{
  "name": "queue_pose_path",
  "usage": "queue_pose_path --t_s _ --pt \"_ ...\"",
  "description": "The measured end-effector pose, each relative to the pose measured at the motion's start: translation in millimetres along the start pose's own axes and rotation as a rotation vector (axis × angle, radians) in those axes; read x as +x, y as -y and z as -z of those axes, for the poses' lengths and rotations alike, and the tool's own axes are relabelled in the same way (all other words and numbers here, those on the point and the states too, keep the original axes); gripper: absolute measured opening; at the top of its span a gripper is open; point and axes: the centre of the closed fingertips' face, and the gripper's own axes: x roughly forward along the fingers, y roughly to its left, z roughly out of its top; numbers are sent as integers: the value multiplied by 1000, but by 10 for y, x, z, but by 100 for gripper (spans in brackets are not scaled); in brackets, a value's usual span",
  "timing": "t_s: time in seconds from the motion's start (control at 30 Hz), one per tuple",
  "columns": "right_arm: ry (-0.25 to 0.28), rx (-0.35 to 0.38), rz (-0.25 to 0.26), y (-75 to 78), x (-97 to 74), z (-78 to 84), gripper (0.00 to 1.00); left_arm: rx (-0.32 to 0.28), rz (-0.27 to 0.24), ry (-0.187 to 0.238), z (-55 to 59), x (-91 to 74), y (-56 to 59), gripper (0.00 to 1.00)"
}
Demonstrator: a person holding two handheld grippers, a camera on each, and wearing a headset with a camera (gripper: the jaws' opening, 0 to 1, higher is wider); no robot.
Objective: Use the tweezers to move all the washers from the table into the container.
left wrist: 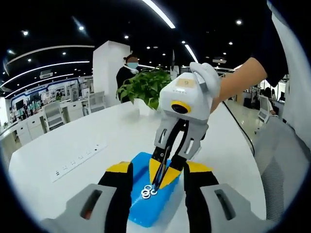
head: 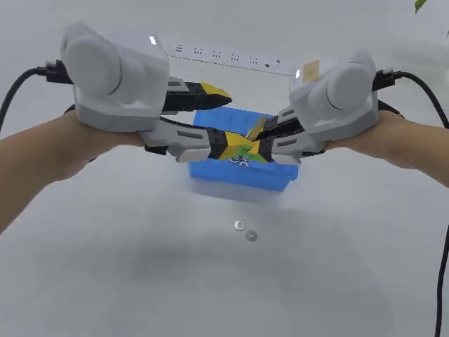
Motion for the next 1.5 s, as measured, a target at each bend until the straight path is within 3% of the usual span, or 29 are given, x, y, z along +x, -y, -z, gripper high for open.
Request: queue_pose_path --t_s 0.13,0.27,0.43,0.53,0.8,1.1,1.27,1.5 --pt "-2 -14 -6 -17 4 -18 7 40 65 -33 -4 84 88 28" --pt "2 -25 -11 -28 0 -46 7 44 86 -30 -28 105 125 25" --pt "2 -38 -19 -49 3 -68 7 83 112 -68 35 101 132 15" --pt "3 -45 -25 -61 8 -80 7 79 129 -62 14 94 146 12" --pt "-9 -98 -35 -118 16 -87 8 153 175 -81 39 55 180 6" --pt "7 -114 -3 -74 -26 -148 11 174 139 -59 -20 44 97 5" --pt "57 -54 18 -59 -63 -246 16 173 121 -47 -66 -2 103 5" --pt "71 -31 46 -17 -84 -211 24 164 88 -29 -107 -45 59 5"
